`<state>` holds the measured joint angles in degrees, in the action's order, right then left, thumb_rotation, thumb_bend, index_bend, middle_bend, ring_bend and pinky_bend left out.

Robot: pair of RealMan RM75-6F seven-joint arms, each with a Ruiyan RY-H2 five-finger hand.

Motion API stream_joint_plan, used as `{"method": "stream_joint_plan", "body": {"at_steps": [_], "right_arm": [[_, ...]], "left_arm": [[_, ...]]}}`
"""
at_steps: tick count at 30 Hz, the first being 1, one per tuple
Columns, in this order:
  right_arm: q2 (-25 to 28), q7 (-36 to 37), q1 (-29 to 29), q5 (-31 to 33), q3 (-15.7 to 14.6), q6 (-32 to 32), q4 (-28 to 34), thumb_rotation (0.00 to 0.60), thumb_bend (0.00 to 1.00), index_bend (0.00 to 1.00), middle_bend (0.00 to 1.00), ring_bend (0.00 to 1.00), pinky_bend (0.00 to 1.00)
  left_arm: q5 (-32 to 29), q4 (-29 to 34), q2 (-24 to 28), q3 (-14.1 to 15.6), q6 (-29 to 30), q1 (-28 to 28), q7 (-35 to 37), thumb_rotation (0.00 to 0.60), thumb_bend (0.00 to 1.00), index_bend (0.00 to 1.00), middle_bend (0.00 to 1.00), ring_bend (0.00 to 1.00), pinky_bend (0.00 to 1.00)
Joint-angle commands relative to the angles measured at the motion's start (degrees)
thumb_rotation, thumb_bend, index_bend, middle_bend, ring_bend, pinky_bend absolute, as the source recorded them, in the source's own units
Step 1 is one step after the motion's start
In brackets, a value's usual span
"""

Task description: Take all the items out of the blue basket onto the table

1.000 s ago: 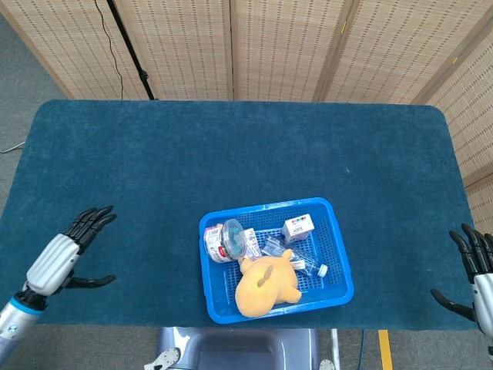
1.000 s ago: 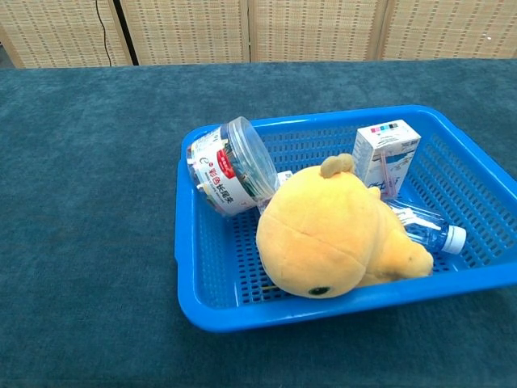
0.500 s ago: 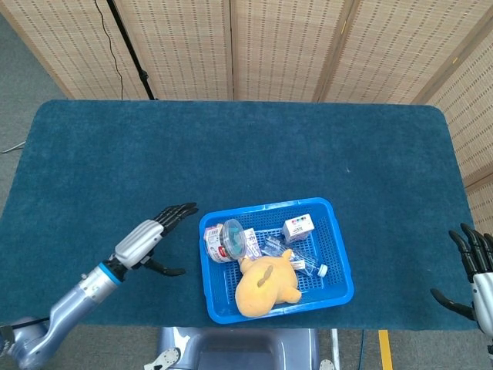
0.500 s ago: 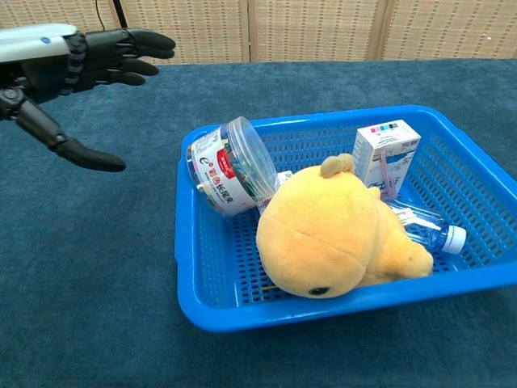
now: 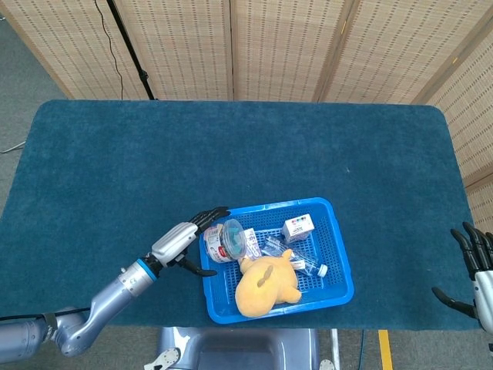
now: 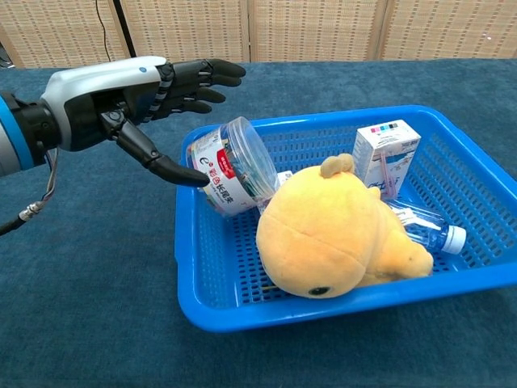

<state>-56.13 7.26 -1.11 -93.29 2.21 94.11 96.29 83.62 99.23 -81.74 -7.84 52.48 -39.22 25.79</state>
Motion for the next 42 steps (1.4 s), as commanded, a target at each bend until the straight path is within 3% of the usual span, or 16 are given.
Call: {"method": "stream_joint_plan", "body": {"at_steps": [1, 19, 23, 27, 35, 42], "right_arm": [[0.07, 0.24, -0.03, 0.19, 0.11, 0.09, -0.06, 0.6, 0.0, 0.0, 0.0, 0.0, 0.0], [0.44, 1.55, -0.06, 1.02, 0.55, 0.1, -0.23, 0.6, 0.0, 0.0, 0.0, 0.0, 0.0], [0.5, 1.92, 0.01, 1.35, 0.7, -0.05, -0.35, 0.6, 0.0, 0.0, 0.0, 0.0, 0.0], [0.6, 2.4, 0.09, 1.72, 0.87, -0.22, -0.49, 0.6, 0.0, 0.0, 0.0, 0.0, 0.0], [0.81, 3.14, 0.19, 2.15, 1.01, -0.57, -0.69, 0.6, 0.0, 0.0, 0.0, 0.0, 0.0], [1.04, 3.39, 0.03, 2.21, 1.0, -0.4, -0.51, 0.6, 0.0, 0.0, 0.0, 0.0, 0.0]], "left_arm": [[-1.22, -0.28, -1.15, 0.04, -0.16, -0.37, -2.09, 0.6, 0.0, 0.0, 0.0, 0.0, 0.0], [-9.55, -0.67, -6.03, -0.85, -1.19, -2.0, -13.2, 0.6, 0.0, 0.0, 0.0, 0.0, 0.0], [-11.26, -1.42, -8.02, -1.49, -0.7, -2.53, -15.87, 0.6, 0.0, 0.0, 0.0, 0.0, 0.07], [-12.05, -2.11, -10.69, -1.95, 2.19, -2.03, -18.52, 0.6, 0.03, 0.0, 0.0, 0.0, 0.23], [-9.16, -2.06, -13.23, -1.17, 6.67, -0.64, -20.64, 0.6, 0.03, 0.0, 0.0, 0.0, 0.23], [-10.26, -2.35, -14.44, -1.07, 6.37, -0.77, -23.09, 0.6, 0.04, 0.0, 0.0, 0.0, 0.23]]}}
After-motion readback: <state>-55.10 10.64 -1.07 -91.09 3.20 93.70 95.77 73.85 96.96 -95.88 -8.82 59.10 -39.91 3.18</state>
